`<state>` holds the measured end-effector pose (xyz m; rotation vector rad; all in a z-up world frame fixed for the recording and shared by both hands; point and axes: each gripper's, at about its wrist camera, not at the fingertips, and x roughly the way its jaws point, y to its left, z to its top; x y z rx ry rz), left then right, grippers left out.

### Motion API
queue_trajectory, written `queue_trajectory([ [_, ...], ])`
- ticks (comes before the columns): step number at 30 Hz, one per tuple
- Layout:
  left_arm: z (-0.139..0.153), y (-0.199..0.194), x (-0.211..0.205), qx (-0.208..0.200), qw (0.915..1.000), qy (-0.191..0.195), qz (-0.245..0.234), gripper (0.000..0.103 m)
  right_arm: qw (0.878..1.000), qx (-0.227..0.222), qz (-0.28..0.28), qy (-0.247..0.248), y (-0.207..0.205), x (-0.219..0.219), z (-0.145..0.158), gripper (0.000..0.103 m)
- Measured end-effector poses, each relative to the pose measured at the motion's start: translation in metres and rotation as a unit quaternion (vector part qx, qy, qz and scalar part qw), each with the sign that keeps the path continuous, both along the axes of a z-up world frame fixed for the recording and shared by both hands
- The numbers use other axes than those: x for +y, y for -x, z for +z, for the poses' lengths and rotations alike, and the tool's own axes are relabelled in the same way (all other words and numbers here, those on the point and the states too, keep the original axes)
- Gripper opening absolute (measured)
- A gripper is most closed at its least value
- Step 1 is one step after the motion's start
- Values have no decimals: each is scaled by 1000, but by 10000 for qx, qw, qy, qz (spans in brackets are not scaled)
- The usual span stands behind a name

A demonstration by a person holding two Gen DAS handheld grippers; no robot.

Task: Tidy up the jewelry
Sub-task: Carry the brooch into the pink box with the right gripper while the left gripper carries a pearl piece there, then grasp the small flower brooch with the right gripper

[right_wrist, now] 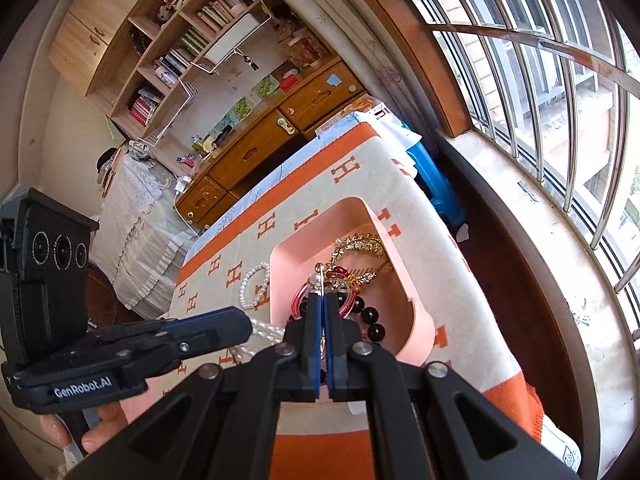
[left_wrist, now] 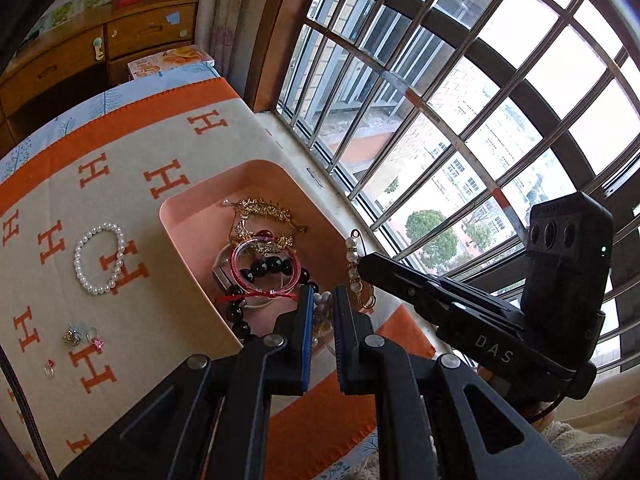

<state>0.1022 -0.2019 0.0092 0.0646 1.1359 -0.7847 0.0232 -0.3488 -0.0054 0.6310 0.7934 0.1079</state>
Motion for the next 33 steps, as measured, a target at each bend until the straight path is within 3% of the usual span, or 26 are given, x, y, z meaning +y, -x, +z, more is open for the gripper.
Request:
queue_trajectory([
  [5, -8, 1, 1, -98, 9997, -202, 44, 14, 9998, 103, -26, 150, -2, 2, -4, 2],
  [8, -2, 4, 5, -321, 9991, -231, 116, 39, 9992, 166, -136, 350, -3, 4, -6, 2],
  [10, 4, 8, 9, -492, 9984, -195, 188, 65, 9987, 242, -148, 427, -4, 6, -7, 2],
  [12, 10, 10, 16, -673, 9972, -142, 301, 70, 9988, 307, -136, 366, -5, 6, -10, 2],
  [19, 14, 14, 49, -898, 9923, -126, 839, 77, 9985, 347, -15, 418, -6, 19, -13, 2],
  [25, -3, 20, 85, -776, 9886, -238, 1270, 77, 9975, 390, 197, 558, -6, 37, -14, 2],
  [33, -3, 26, 154, -927, 9741, -450, 2011, 77, 9949, 443, 503, 748, -8, 68, -11, 2],
])
